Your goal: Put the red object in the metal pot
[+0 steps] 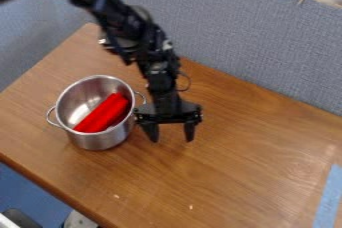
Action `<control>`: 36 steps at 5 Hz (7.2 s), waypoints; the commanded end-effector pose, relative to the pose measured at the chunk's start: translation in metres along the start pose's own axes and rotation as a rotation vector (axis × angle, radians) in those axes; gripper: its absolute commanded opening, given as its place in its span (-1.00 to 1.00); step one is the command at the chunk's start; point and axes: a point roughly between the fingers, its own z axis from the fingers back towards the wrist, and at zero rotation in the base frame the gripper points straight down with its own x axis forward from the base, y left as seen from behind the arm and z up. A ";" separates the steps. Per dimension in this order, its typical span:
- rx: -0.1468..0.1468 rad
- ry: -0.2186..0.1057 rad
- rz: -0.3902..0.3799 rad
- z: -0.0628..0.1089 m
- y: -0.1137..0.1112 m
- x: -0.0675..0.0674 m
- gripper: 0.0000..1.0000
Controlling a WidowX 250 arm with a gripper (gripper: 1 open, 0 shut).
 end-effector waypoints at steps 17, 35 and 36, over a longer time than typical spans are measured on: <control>0.084 -0.293 -0.176 0.093 0.211 0.104 1.00; 0.245 -0.313 0.602 0.033 0.196 0.078 1.00; 0.243 -0.319 0.541 0.046 0.181 0.090 1.00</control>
